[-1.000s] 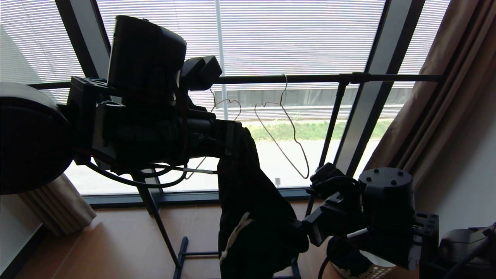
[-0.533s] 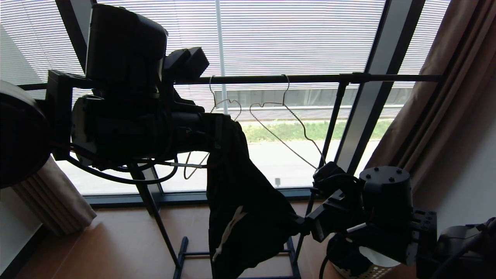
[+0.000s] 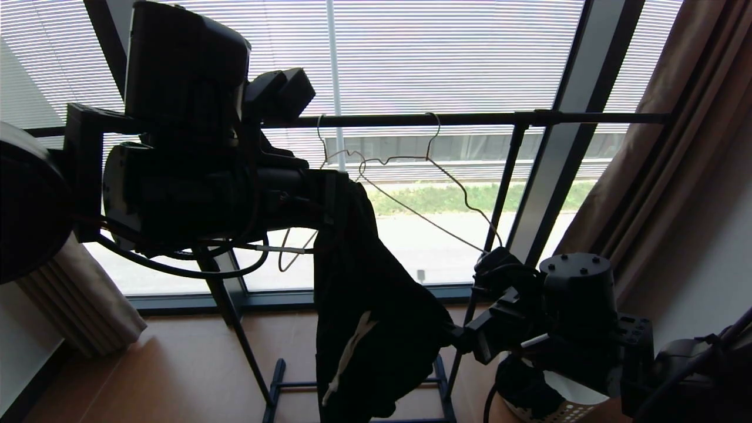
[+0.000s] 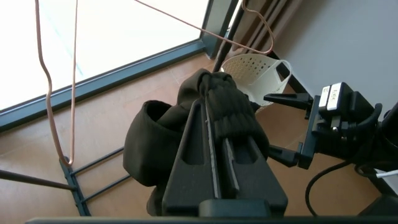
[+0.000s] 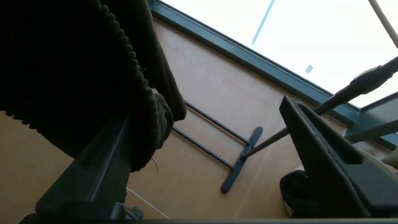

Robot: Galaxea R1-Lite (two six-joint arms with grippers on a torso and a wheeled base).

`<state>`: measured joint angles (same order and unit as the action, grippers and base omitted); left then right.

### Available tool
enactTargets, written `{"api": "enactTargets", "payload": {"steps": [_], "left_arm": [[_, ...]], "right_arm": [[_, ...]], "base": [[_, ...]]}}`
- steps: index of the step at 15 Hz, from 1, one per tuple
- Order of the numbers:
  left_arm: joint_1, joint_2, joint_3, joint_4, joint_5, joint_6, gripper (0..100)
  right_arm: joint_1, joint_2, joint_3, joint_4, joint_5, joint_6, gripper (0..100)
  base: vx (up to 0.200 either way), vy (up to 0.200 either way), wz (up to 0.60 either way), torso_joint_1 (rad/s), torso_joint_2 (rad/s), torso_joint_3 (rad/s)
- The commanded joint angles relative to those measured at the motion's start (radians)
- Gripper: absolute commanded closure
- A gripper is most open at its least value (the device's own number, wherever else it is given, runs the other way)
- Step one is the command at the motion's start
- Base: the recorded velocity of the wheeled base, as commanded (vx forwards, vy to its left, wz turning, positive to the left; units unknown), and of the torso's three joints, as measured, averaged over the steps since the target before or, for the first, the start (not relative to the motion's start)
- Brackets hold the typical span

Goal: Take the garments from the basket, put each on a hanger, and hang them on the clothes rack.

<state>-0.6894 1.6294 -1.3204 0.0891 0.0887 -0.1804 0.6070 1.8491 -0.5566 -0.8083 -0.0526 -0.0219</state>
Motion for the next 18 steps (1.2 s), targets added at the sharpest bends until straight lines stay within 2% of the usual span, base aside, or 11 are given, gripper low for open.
{"api": "enactTargets", "payload": {"steps": [1,4,7,8,11,13,15,17,18], "left_arm": [[0.001,0.001,0.004,0.0,0.0,-0.001,100],[0.004,0.003,0.03,0.001,-0.03,-0.001,100],[0.021,0.009,0.069,0.001,-0.029,0.002,100],[0.027,0.01,0.099,0.0,-0.029,0.009,0],[0.057,0.003,0.161,0.0,-0.03,0.019,0],[0.114,-0.02,0.193,0.0,-0.03,0.07,0],[0.175,-0.014,0.181,-0.006,-0.029,0.087,0],[0.243,0.061,0.144,-0.071,-0.026,0.116,0],[0.251,0.07,0.139,-0.086,-0.026,0.124,0]], "right_arm": [[-0.01,-0.004,-0.006,-0.002,0.0,0.0,100],[-0.038,-0.041,-0.013,0.0,0.0,0.0,100],[-0.059,-0.1,-0.019,0.006,0.0,0.0,100],[-0.07,-0.122,-0.023,0.008,0.0,0.0,100],[-0.118,-0.176,-0.043,0.012,0.002,0.0,100],[-0.136,-0.192,-0.048,0.012,0.002,0.0,100],[-0.136,-0.196,-0.046,0.012,0.0,0.0,100],[-0.136,-0.196,-0.043,0.011,0.0,0.0,100],[-0.136,-0.196,-0.042,0.011,0.0,0.0,100]], "base": [[0.0,0.0,0.0,0.0,0.0,0.0],[0.0,0.0,0.0,0.0,0.0,0.0],[0.0,0.0,0.0,0.0,0.0,0.0],[0.0,0.0,0.0,0.0,0.0,0.0],[0.0,0.0,0.0,0.0,0.0,0.0],[0.0,0.0,0.0,0.0,0.0,0.0],[0.0,0.0,0.0,0.0,0.0,0.0],[0.0,0.0,0.0,0.0,0.0,0.0],[0.0,0.0,0.0,0.0,0.0,0.0]]}}
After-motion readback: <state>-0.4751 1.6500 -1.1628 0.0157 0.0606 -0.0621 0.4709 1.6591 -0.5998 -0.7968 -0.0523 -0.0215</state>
